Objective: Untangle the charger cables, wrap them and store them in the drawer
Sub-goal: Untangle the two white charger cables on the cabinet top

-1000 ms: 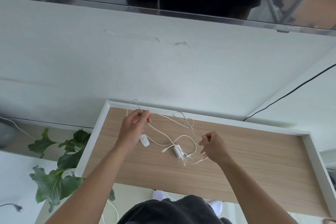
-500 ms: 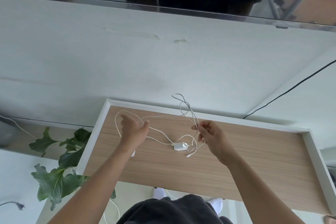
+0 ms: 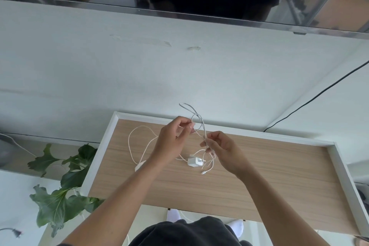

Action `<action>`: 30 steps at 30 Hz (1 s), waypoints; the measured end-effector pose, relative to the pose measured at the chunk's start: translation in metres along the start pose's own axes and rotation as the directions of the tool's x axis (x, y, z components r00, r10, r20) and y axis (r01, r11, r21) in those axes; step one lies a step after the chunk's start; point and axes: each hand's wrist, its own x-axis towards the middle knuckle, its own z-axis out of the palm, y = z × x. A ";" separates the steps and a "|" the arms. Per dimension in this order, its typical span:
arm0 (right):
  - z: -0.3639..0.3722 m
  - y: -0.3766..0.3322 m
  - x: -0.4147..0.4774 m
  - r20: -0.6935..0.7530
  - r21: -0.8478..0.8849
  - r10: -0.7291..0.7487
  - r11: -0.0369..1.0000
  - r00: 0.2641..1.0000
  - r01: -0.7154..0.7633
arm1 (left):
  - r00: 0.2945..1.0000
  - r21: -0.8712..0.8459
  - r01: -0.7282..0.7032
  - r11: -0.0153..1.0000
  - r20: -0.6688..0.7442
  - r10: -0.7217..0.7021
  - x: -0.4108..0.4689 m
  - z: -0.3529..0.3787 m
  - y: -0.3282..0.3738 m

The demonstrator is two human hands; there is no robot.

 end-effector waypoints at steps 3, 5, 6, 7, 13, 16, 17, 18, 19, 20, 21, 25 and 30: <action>0.002 -0.005 -0.002 -0.025 -0.036 -0.032 0.999 0.999 0.031 | 1.000 -0.050 0.012 0.999 0.026 -0.010 -0.001 0.002 0.006; 0.003 -0.007 -0.002 -0.057 -0.097 -0.067 0.993 0.996 0.061 | 0.998 -0.083 0.014 0.996 0.068 -0.008 -0.001 0.003 0.007; 0.003 -0.007 -0.002 -0.075 -0.129 -0.080 0.989 0.994 0.070 | 0.996 -0.084 0.017 0.996 0.094 -0.009 0.000 0.002 0.006; 0.003 -0.007 -0.001 -0.090 -0.151 -0.092 0.986 0.992 0.077 | 0.992 -0.080 0.020 0.997 0.123 -0.010 0.000 0.002 0.006; 0.007 -0.009 0.004 -0.185 -0.226 -0.175 0.965 0.967 0.132 | 0.965 -0.008 -0.009 1.000 0.263 0.010 0.002 -0.004 0.007; 0.007 -0.016 0.005 -0.160 -0.197 -0.126 0.976 0.979 0.094 | 0.968 0.012 -0.036 0.999 0.248 0.032 0.001 -0.006 0.005; 0.006 -0.018 0.006 -0.151 -0.210 -0.123 0.974 0.981 0.090 | 0.973 0.019 -0.048 0.999 0.226 0.042 0.002 -0.006 0.005; 0.006 -0.019 0.006 -0.148 -0.238 -0.128 0.967 0.981 0.091 | 0.981 0.039 -0.062 0.997 0.187 0.054 0.002 -0.006 0.005; 0.006 -0.019 0.006 -0.144 -0.263 -0.133 0.960 0.981 0.091 | 0.988 0.070 -0.080 0.994 0.134 0.070 0.003 -0.007 0.005; 0.006 -0.018 0.007 -0.138 -0.284 -0.131 0.955 0.982 0.087 | 0.993 0.107 -0.098 0.989 0.072 0.090 0.005 -0.008 0.004; 0.006 -0.019 0.006 -0.129 -0.296 -0.123 0.952 0.984 0.080 | 0.993 0.141 -0.115 0.983 0.017 0.114 0.007 -0.009 0.003; 0.004 -0.019 0.007 -0.112 -0.278 -0.087 0.959 0.990 0.053 | 0.955 0.377 -0.244 0.894 -0.065 0.288 0.013 -0.010 -0.006; 0.001 -0.024 0.007 -0.087 -0.247 -0.063 0.968 0.994 0.039 | 0.914 0.428 -0.318 0.846 -0.100 0.394 0.015 -0.006 -0.020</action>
